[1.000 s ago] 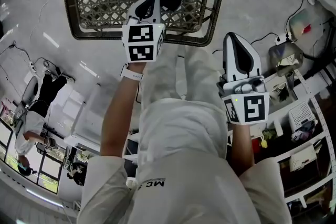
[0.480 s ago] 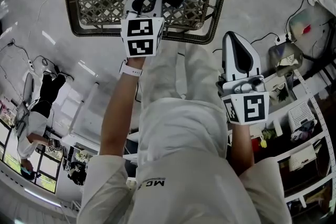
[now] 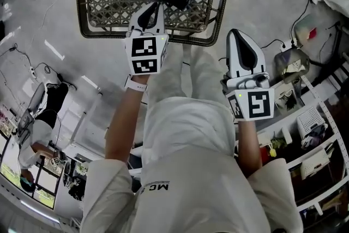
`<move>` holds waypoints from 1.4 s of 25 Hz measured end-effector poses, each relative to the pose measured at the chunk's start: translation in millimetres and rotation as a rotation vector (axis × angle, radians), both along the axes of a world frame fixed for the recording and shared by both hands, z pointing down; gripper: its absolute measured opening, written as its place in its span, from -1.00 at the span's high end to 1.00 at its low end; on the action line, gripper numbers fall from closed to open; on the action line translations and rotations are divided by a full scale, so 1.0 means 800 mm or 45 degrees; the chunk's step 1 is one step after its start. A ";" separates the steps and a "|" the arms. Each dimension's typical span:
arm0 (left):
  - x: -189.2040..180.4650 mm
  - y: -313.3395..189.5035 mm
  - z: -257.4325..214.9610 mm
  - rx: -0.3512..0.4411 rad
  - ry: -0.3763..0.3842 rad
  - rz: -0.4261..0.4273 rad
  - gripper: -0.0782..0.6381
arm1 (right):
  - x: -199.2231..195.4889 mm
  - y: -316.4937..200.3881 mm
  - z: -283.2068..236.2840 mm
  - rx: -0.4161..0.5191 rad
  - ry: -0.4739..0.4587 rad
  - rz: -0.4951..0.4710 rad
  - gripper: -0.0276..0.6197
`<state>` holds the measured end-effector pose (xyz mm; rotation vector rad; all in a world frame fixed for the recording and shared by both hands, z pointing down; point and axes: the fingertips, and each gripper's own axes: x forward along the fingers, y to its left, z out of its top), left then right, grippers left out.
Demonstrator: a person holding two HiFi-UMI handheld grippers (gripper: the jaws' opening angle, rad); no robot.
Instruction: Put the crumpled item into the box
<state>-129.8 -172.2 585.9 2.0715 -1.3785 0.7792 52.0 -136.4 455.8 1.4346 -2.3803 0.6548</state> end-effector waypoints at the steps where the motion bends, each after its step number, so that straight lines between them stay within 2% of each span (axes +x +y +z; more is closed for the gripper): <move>1: 0.000 0.003 -0.010 0.007 0.012 -0.001 0.69 | 0.000 -0.001 -0.007 0.011 0.002 0.001 0.87; 7: 0.008 0.024 -0.085 0.048 0.084 -0.011 0.71 | 0.003 0.002 -0.053 0.074 -0.001 0.001 0.87; 24: 0.020 0.071 -0.319 0.391 0.159 -0.008 0.72 | 0.026 0.006 -0.185 0.312 0.033 0.014 0.87; 29: 0.032 0.072 -0.357 0.480 0.186 0.009 0.72 | 0.024 -0.004 -0.206 0.382 0.037 -0.018 0.87; 35: 0.047 0.069 -0.363 0.490 0.205 0.024 0.71 | 0.021 -0.004 -0.213 0.404 0.058 -0.054 0.87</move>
